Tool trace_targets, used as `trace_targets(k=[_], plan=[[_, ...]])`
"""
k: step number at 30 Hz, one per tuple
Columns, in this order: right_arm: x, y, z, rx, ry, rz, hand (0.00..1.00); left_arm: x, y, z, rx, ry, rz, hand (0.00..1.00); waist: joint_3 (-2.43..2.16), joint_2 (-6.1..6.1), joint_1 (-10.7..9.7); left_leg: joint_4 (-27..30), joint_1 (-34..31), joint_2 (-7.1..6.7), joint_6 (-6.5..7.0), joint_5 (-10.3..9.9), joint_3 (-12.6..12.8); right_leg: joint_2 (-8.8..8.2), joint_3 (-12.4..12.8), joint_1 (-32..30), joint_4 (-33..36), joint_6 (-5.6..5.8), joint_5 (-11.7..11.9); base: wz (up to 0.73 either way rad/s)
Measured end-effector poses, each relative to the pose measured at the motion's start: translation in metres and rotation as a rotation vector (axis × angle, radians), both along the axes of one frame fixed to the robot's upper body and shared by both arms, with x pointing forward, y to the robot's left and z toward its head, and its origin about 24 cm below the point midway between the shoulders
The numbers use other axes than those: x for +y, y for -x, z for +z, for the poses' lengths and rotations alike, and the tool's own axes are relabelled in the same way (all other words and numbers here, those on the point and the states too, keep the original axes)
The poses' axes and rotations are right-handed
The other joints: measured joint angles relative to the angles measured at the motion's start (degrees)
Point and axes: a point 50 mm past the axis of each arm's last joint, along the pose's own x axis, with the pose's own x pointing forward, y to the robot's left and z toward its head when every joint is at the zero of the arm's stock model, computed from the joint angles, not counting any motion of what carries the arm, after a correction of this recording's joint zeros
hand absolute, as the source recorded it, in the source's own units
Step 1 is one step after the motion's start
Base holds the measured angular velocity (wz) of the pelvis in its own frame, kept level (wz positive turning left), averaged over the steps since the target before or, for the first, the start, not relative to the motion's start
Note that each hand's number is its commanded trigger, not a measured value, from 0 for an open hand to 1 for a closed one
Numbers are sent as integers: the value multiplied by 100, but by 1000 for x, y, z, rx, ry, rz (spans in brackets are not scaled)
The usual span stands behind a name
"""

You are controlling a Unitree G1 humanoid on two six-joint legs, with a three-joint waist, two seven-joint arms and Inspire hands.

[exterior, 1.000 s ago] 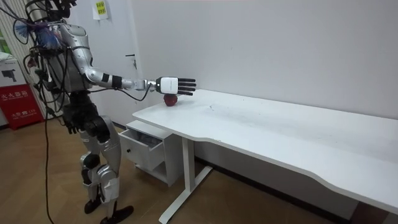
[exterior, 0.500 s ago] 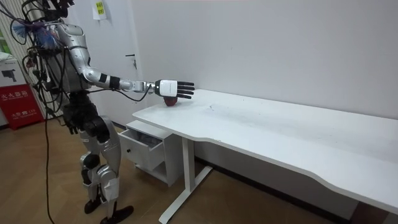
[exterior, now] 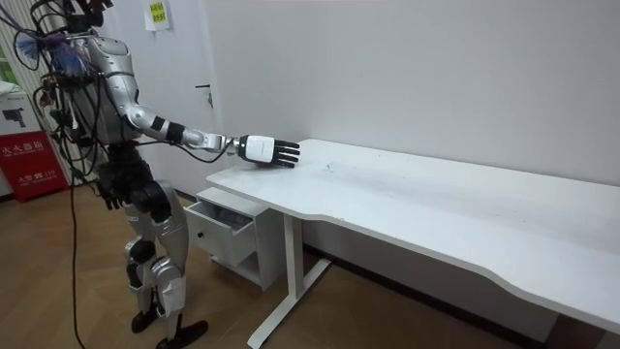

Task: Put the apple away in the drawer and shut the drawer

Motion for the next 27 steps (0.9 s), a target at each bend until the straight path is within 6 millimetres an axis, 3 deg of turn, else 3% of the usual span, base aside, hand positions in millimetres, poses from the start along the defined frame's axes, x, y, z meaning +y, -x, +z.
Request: trace_targets(k=[3,4,5,6,14,17,21,27], plan=[[0,1,-1,17,17,13,0,0,0,0,4,-2,-3,0,-3,-5,0,16,11,1,0,0,-6,0,-1,1,1,0,0,0],[0,1,-2,23,22,18,59,0,0,0,5,-2,-3,0,-8,-10,0,16,15,1,0,0,-7,0,-1,2,2,0,0,0],[0,2,-3,26,21,18,88,0,0,0,5,-2,-3,0,-13,-13,0,16,16,1,0,0,-7,0,-1,3,2,0,0,0],[0,2,-3,30,22,19,100,0,0,0,5,-2,-4,0,-16,-17,0,16,24,1,0,0,-7,0,0,9,2,0,0,0],[-9,11,-9,94,85,17,100,1,3,0,12,-5,-2,0,-19,-80,-4,-21,102,-2,0,0,-18,4,3,101,-2,0,0,0],[-11,15,-12,117,84,5,100,1,5,0,16,-4,-2,0,-42,-176,2,-19,102,-2,0,0,-28,5,2,104,-1,0,0,0],[-12,18,-16,153,107,15,100,1,5,0,21,-4,-3,0,-19,-265,12,-8,92,-6,0,0,-51,1,-6,103,-2,0,0,1],[-12,19,-17,175,141,28,100,0,5,0,27,-3,-8,0,-20,-266,22,-9,89,-3,0,0,-68,4,-29,107,-5,0,0,0]])
